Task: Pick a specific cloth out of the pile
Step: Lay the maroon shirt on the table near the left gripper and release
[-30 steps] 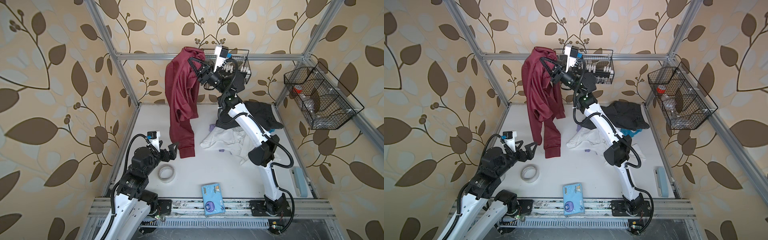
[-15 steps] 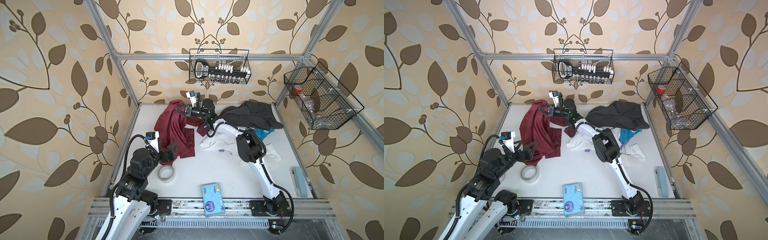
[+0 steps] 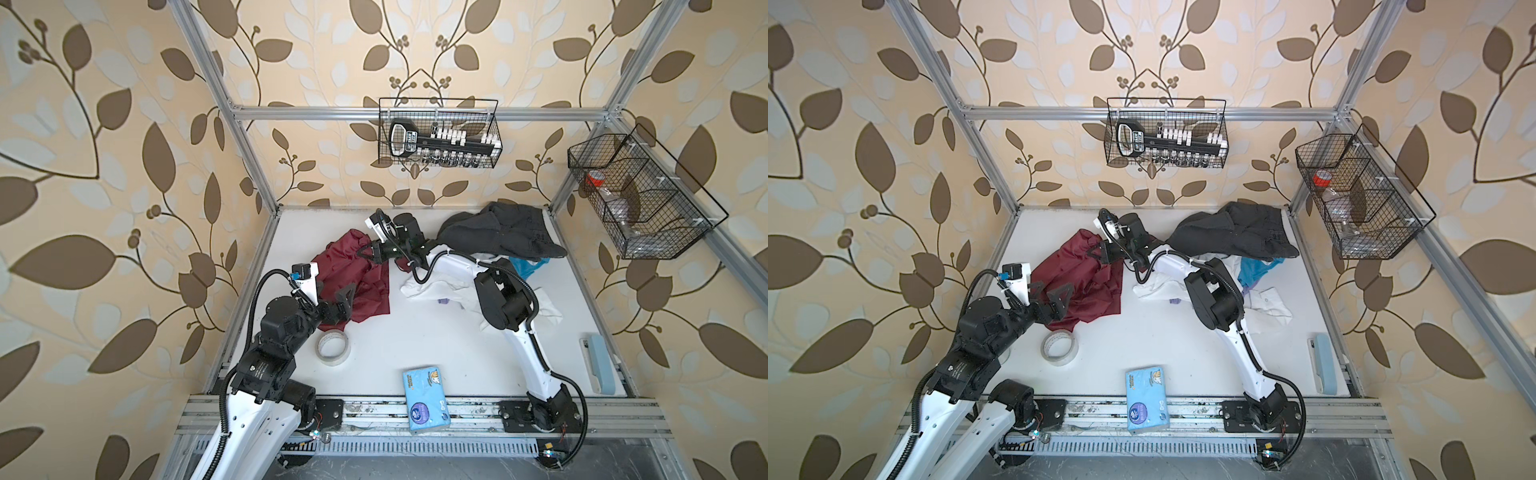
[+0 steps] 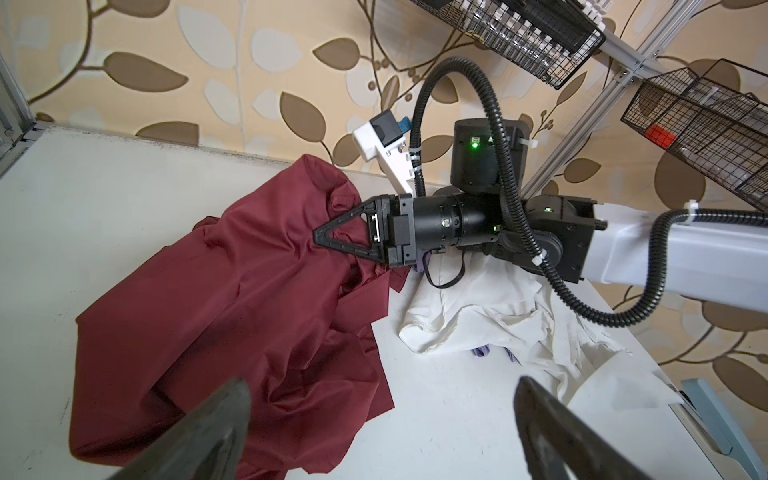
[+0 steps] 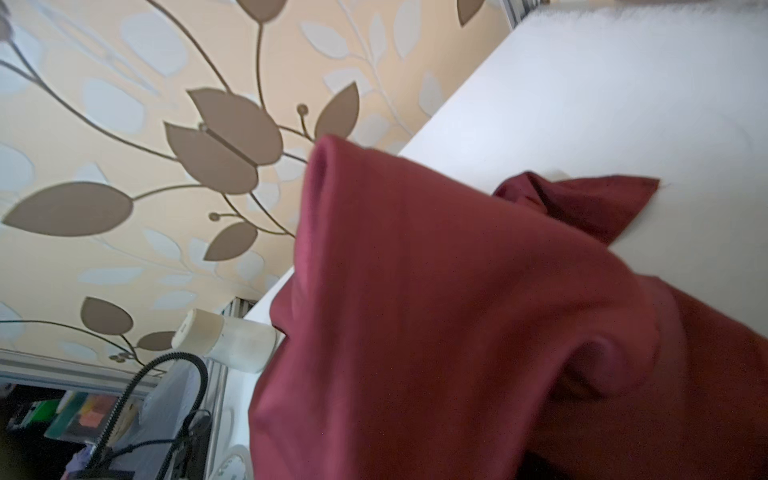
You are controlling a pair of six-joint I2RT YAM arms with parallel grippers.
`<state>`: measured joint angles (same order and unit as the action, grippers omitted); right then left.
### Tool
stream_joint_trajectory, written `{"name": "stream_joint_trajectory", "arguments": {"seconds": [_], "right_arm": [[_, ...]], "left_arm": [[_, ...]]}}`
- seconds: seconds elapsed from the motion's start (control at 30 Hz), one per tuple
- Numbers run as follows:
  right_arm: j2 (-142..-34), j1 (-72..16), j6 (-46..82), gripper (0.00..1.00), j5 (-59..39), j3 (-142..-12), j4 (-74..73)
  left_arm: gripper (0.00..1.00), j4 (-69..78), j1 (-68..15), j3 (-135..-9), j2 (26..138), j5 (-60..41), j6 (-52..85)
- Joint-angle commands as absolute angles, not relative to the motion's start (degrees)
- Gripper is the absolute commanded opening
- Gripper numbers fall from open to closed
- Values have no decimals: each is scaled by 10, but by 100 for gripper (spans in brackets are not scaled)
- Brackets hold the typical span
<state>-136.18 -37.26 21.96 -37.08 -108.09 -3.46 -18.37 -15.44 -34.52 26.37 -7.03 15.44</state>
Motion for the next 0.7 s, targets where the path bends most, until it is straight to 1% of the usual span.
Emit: {"name": "stream_joint_trajectory", "arguments": {"seconds": [0.0,0.03,0.07,0.17,0.23,0.3,0.4,0.47,0.67], "right_arm": [[-1351,-384,149,29,-337,-1084,93],[-1353,-387,135,35,-326,-1088,116],[-1355,-391,126,39,-312,-1090,137],[-1355,-395,107,44,-275,-1090,178],[-1354,-395,96,51,-252,-1089,202],[-1353,-409,83,55,-231,-1086,219],[-1368,-419,75,56,-222,-1094,244],[-1394,-425,72,56,-214,-1123,278],[-1481,-428,101,49,-200,-1230,338]], "left_arm": [[99,-171,-160,-345,265,-66,155],[99,-171,-160,-345,265,-67,155],[99,-170,-160,-345,265,-67,154],[99,-170,-160,-345,268,-66,154],[99,-171,-160,-346,270,-67,154],[99,-171,-160,-346,270,-68,154],[99,-170,-160,-346,270,-67,153],[99,-171,-160,-346,270,-68,153],[99,-171,-160,-346,270,-67,154]]}}
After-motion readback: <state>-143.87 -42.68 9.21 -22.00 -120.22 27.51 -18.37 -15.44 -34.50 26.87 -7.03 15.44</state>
